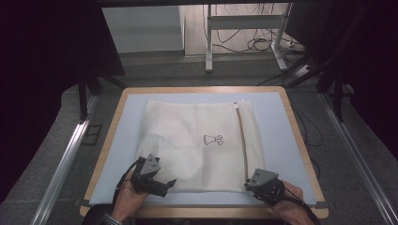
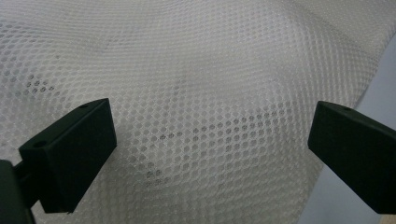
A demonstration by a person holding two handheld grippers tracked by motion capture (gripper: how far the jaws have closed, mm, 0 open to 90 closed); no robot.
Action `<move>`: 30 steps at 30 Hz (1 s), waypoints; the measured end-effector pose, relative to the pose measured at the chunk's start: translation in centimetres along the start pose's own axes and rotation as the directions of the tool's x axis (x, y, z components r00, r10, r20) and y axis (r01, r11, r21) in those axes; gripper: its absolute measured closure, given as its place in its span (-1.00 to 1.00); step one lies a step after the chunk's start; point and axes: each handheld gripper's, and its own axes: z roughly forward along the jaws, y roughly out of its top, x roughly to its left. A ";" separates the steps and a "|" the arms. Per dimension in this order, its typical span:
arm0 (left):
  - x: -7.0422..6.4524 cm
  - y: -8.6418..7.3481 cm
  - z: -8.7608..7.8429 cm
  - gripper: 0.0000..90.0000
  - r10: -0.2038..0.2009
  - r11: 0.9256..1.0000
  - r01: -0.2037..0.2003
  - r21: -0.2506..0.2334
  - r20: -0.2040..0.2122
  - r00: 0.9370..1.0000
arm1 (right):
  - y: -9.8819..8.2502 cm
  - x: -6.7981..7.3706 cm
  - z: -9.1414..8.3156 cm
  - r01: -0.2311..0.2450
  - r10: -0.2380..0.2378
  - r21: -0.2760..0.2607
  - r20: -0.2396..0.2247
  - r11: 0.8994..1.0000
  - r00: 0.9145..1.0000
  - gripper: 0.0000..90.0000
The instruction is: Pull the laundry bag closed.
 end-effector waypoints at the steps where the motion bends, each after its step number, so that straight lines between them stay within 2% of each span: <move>1: 0.0 0.0 0.0 -0.99 -0.002 1.000 0.002 0.000 0.000 1.000 | 0.0 0.0 0.0 -0.002 0.002 0.001 0.000 1.000 1.000 0.83; 8: -0.1 0.3 0.0 -0.97 -0.032 0.999 0.032 -0.003 0.010 0.999 | -0.2 -0.3 0.1 -0.019 0.019 0.011 -0.017 1.000 1.000 0.87; 11: -0.4 0.5 0.0 -1.00 -0.032 0.999 0.032 0.003 0.004 0.999 | -0.3 -0.5 0.1 -0.024 0.024 0.013 -0.016 1.000 1.000 0.86; 16: -0.8 1.2 -0.1 -0.97 -0.057 0.998 0.058 -0.019 0.059 0.997 | -0.2 -0.4 0.1 -0.019 0.019 0.019 -0.012 1.000 1.000 0.89; 18: -1.2 1.6 0.2 -0.94 -0.049 0.999 0.050 -0.002 0.081 0.995 | -0.2 -0.3 0.1 -0.013 0.013 0.021 -0.004 1.000 1.000 0.89; 21: -2.0 2.0 0.7 -0.85 -0.022 1.000 0.021 0.013 0.091 0.996 | -0.3 -0.4 0.1 -0.017 0.017 0.021 -0.008 1.000 1.000 0.89; 25: -2.7 2.6 1.2 -0.68 -0.007 1.000 0.006 0.012 0.116 0.993 | -0.3 -0.5 0.1 -0.025 0.025 0.020 -0.004 1.000 1.000 0.89; 30: -3.6 3.1 1.6 -0.52 0.044 0.999 -0.045 0.007 0.121 0.992 | -0.3 -0.5 0.1 -0.026 0.026 0.018 -0.004 0.999 1.000 0.89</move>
